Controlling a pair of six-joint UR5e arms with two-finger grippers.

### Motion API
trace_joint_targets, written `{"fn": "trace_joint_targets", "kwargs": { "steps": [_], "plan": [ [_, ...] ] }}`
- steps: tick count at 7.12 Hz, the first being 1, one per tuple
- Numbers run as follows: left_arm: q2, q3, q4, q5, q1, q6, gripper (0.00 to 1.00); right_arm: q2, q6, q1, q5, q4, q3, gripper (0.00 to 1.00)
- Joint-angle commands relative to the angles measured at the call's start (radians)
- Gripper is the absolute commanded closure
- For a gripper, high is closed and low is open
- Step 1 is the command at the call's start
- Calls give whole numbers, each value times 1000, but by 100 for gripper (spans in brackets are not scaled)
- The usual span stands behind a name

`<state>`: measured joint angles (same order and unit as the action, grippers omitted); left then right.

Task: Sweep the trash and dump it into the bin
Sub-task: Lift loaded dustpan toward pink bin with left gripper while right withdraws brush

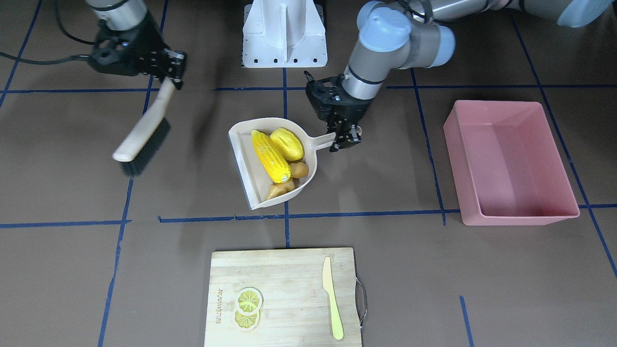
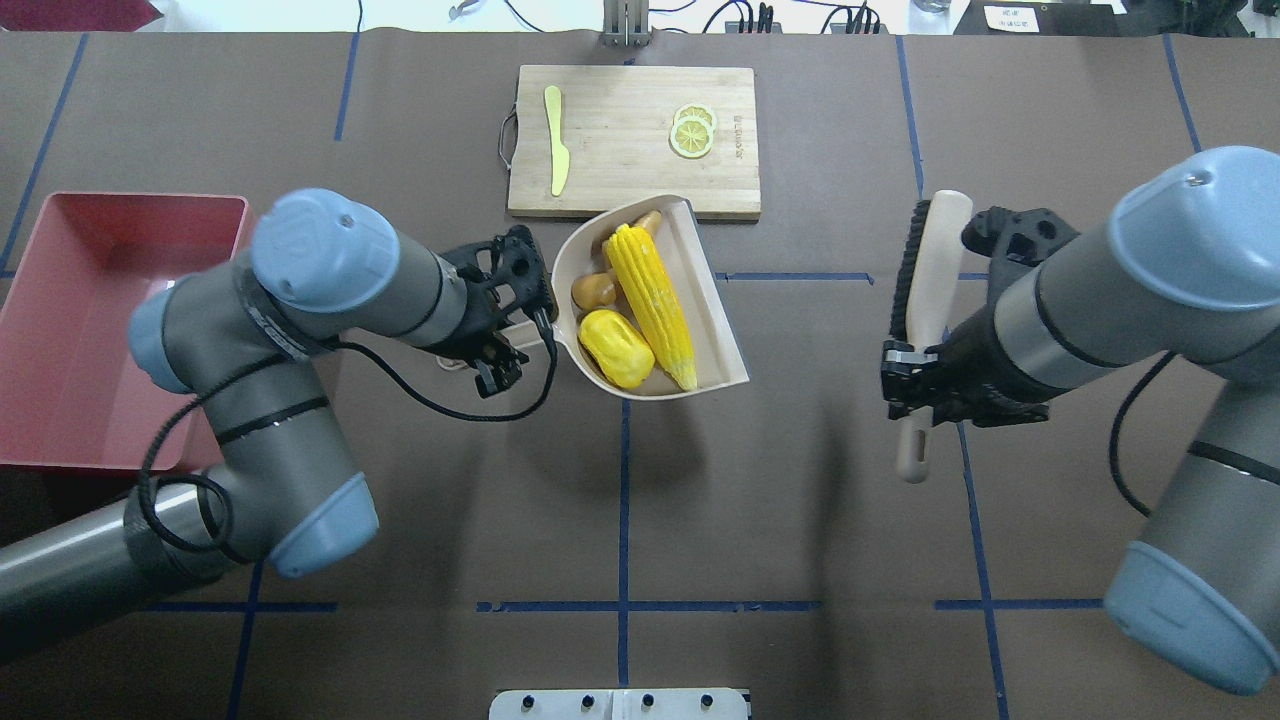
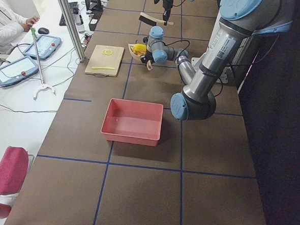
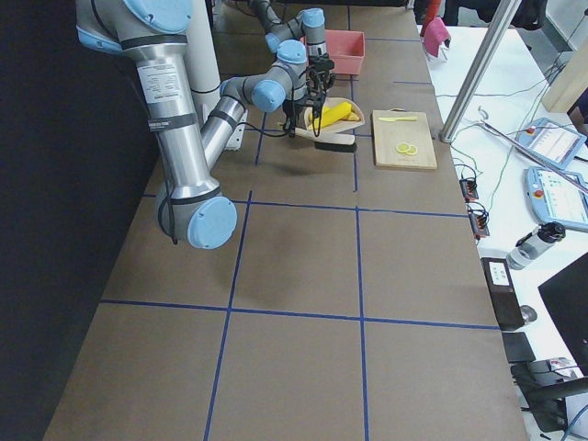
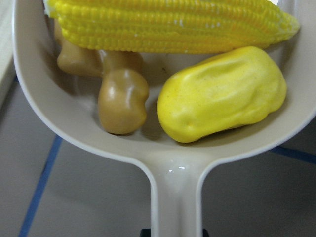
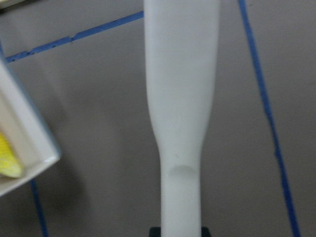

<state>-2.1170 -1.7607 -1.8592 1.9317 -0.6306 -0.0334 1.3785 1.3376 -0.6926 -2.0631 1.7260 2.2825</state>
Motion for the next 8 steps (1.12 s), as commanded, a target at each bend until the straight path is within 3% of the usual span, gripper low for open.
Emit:
{"fn": "trace_joint_targets", "kwargs": {
  "steps": [1,4,6,8],
  "plan": [
    [52,-48,6,177,-182,-98,100,201,-198,-85,-2,0,81,99],
    [243,-118,6,353,-405,-302,100,365,-474,-218,-52,-3,75,99],
    [378,-106,8,378,-550,-602,100,469,-692,-325,-89,-2,48,98],
    [480,-99,8,372,-636,-800,100,496,-822,-378,-88,-3,-33,98]
  ]
}}
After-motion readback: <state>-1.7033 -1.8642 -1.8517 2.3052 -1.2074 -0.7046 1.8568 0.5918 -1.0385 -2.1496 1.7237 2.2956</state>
